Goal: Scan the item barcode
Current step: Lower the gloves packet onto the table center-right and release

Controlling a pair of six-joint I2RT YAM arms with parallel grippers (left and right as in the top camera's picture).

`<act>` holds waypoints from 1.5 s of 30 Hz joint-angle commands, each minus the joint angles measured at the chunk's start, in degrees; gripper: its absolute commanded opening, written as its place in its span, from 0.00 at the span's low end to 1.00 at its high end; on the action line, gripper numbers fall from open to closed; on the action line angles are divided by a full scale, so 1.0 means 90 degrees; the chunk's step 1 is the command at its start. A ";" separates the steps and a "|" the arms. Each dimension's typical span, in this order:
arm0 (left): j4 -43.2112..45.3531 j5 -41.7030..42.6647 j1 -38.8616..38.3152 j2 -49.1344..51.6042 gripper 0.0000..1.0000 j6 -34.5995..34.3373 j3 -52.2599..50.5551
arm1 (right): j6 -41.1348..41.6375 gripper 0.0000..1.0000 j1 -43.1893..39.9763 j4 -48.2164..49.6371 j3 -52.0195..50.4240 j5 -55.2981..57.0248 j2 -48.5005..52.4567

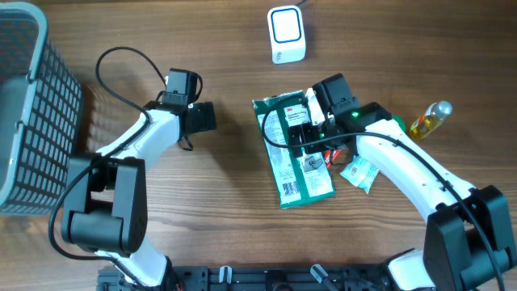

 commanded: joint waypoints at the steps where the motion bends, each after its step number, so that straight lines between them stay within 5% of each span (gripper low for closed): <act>1: 0.0019 0.0034 0.0012 -0.0087 1.00 0.0126 -0.0017 | 0.0083 1.00 0.0010 0.0034 -0.0027 -0.0109 0.0032; 15: 0.0019 0.0034 0.0012 -0.0087 1.00 0.0126 -0.0017 | 0.0083 1.00 0.0010 0.0279 -0.0029 0.0304 -0.0345; 21: 0.0019 0.0034 0.0012 -0.0087 1.00 0.0126 -0.0017 | -0.0491 1.00 0.0010 0.1719 -0.0029 0.1013 -0.2846; 26: 0.0019 0.0034 0.0012 -0.0087 1.00 0.0124 -0.0017 | -0.0646 1.00 -0.0272 0.1812 -0.0153 0.1783 -0.5192; 34: 0.0019 0.0034 0.0012 -0.0087 1.00 0.0126 -0.0017 | -0.1372 1.00 -0.1574 0.1938 -0.2055 0.1027 -0.8689; 38: 0.0019 0.0034 0.0012 -0.0087 1.00 0.0126 -0.0017 | -0.1435 1.00 -0.2089 0.3490 -0.3636 0.0576 -1.0081; 45: 0.0019 0.0034 0.0012 -0.0087 1.00 0.0124 -0.0017 | -0.1253 1.00 -0.2108 0.6472 -0.5464 0.0299 -1.0365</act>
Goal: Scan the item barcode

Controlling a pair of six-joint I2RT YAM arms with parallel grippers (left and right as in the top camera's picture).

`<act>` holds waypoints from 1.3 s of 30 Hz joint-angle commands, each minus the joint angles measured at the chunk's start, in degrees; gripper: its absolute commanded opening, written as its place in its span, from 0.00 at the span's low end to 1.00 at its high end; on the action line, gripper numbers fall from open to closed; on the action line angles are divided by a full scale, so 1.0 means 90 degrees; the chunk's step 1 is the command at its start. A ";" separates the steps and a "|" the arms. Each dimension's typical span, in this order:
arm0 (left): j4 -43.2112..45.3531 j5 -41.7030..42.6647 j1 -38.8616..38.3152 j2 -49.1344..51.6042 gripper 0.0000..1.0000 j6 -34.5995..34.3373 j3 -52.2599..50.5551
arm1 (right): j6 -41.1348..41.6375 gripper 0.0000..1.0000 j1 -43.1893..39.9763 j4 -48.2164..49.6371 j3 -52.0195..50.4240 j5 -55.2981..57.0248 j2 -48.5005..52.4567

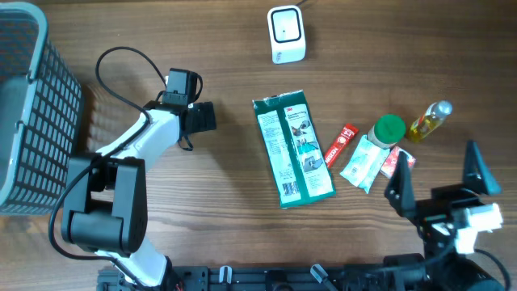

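Observation:
The green flat package (293, 149) lies label up in the middle of the table, nothing touching it. Far behind it stands the white barcode scanner (287, 34). My right gripper (437, 176) hangs at the front right edge, jaws spread wide and empty, well clear of the package. To the left of the package my left gripper (203, 117) rests low, its fingers together with nothing in them.
Right of the package lie a red stick packet (341, 144), a white-green sachet (361, 166), a green-capped jar (388, 129), a small red-white packet (401, 159) and a yellow oil bottle (428, 121). A grey mesh basket (32, 113) stands at the left edge.
My right arm was stretched over the green package with its gripper down on it. It now sits back at the front right, open and empty, and the package lies uncovered. The left arm has not moved.

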 commanded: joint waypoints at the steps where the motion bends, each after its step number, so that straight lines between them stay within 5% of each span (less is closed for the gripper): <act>1: 0.0019 0.0034 0.0012 -0.0087 1.00 0.0129 -0.0017 | 0.0053 1.00 -0.0032 0.0787 -0.0811 -0.0223 -0.0100; 10: 0.0019 0.0034 0.0012 -0.0087 1.00 0.0129 -0.0017 | 0.0381 1.00 -0.0032 0.1185 -0.1994 -0.0289 -0.0102; 18: 0.0019 0.0034 0.0012 -0.0087 1.00 0.0126 -0.0017 | 0.0452 1.00 -0.0032 -0.1435 -0.1984 -0.0483 -0.0100; 39: 0.0019 0.0034 0.0012 -0.0087 1.00 0.0129 -0.0017 | 0.0597 1.00 -0.0032 -0.1411 -0.1982 -0.0483 -0.0058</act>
